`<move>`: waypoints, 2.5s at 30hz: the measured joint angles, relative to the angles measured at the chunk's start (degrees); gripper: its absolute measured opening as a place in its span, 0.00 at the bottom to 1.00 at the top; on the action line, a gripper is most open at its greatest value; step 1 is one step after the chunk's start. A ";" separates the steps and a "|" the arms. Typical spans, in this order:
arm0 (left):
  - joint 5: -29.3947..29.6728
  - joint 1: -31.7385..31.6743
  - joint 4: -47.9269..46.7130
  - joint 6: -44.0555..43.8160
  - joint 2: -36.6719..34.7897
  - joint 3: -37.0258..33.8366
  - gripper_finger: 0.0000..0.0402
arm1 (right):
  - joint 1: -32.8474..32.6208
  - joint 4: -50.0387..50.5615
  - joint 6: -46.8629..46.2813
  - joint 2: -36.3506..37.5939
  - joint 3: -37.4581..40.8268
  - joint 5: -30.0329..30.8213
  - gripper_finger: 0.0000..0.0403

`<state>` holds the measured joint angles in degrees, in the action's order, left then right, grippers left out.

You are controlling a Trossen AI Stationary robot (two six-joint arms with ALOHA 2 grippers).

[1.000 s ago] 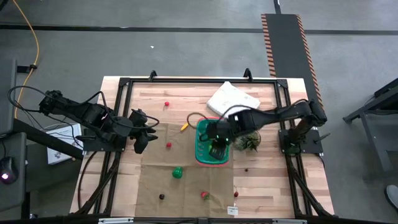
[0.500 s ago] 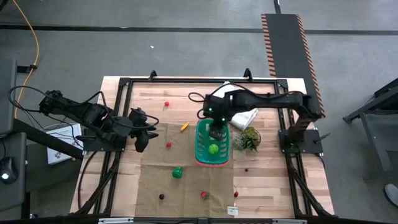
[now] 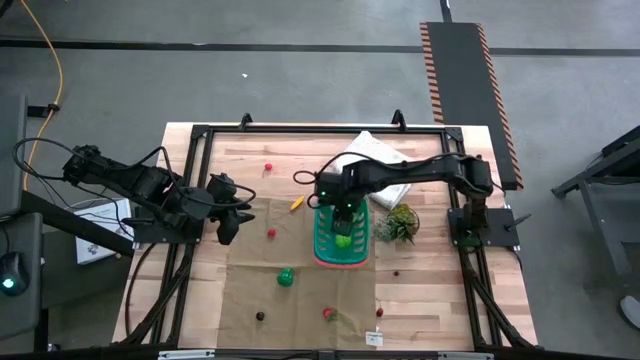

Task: Pick and placing Produce into tupperware
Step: Put the pink peach into the blue basket, then put the bottom red cherry into the blue basket

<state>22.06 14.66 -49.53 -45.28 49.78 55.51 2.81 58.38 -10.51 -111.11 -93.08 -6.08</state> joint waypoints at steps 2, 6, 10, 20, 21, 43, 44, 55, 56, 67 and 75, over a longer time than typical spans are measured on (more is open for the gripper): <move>0.00 0.00 0.01 -0.21 0.02 0.00 0.38 | -0.49 -0.55 0.50 -0.55 0.00 -0.01 0.31; 0.00 0.00 0.03 -0.56 0.02 0.00 0.38 | -1.31 -1.95 1.30 -1.15 0.02 -0.01 0.31; 0.00 0.00 0.03 -0.57 0.04 0.00 0.38 | -1.79 -2.73 2.02 -1.16 0.31 -0.03 0.31; 0.02 0.00 0.03 -0.61 0.04 0.00 0.38 | -1.72 -4.17 1.77 -1.16 3.89 -1.57 0.31; 0.03 0.00 0.03 -0.61 0.04 0.00 0.38 | -1.72 -4.66 1.71 -1.16 4.02 -2.02 0.31; -0.44 0.00 0.03 -0.07 0.04 0.00 0.38 | -1.72 -7.21 1.16 -1.16 4.02 -4.12 0.42; -0.44 -0.01 0.03 -0.08 0.04 0.00 0.38 | -1.72 -7.25 1.20 -1.16 4.02 -3.81 0.43; -0.58 0.00 0.03 0.00 0.04 0.00 0.38 | -1.70 -8.35 1.38 0.69 3.96 -1.94 0.46; -0.59 0.00 0.03 0.00 0.04 0.00 0.38 | -1.70 -8.25 1.20 1.55 3.93 -1.31 0.46; -0.61 0.00 0.00 0.02 0.04 0.00 0.38 | -1.72 -1.06 -2.60 15.88 4.00 10.72 0.46; -0.61 -0.02 0.07 -0.33 0.03 -0.02 0.38 | -8.52 1.66 -13.07 30.24 7.71 26.12 0.46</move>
<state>21.45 14.63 -49.46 -45.61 49.81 55.48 -5.71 60.05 -23.58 -80.87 -85.37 20.04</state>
